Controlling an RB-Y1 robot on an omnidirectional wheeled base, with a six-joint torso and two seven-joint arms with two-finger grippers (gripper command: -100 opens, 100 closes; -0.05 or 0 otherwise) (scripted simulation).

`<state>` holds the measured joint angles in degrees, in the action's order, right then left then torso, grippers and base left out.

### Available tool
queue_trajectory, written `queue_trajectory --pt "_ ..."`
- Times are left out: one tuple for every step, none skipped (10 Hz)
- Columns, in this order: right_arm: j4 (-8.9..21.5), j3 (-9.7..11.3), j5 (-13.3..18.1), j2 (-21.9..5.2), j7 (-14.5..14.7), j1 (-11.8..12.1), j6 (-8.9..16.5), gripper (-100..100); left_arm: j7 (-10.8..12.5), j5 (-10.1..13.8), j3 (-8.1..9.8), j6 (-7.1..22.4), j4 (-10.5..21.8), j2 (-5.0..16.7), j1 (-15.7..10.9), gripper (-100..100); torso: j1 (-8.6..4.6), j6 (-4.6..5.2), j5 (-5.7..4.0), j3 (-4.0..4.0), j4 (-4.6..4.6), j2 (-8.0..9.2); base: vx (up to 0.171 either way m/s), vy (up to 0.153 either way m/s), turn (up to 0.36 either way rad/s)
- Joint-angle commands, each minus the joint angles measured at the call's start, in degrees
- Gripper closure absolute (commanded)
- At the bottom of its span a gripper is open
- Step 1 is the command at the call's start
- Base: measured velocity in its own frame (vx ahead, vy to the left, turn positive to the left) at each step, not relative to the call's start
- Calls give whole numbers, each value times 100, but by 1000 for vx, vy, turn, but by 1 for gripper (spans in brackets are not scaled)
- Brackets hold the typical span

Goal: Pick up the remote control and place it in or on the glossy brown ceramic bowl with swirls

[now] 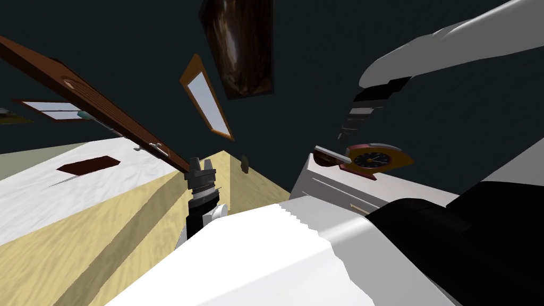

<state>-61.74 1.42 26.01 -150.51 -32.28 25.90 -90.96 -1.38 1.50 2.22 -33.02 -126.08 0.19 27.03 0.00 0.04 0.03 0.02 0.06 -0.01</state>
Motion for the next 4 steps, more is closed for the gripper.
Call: queue_trajectory --pt "0 0 0 0 0 0 0 0 0 0 0 0 0 0 0 0 0 0 0 0 0 0 0 0 0" --pt "0 0 0 0 0 0 0 0 0 0 0 0 0 0 0 0 1 0 0 0 0 0 0 0 0" --pt "0 0 0 0 0 0 0 0 0 0 0 0 0 0 0 0 2 0 1 0 0 1 0 0 0" --pt "0 0 0 0 0 0 0 0 0 0 0 0 0 0 0 0 2 0 1 0 0 1 0 0 0"
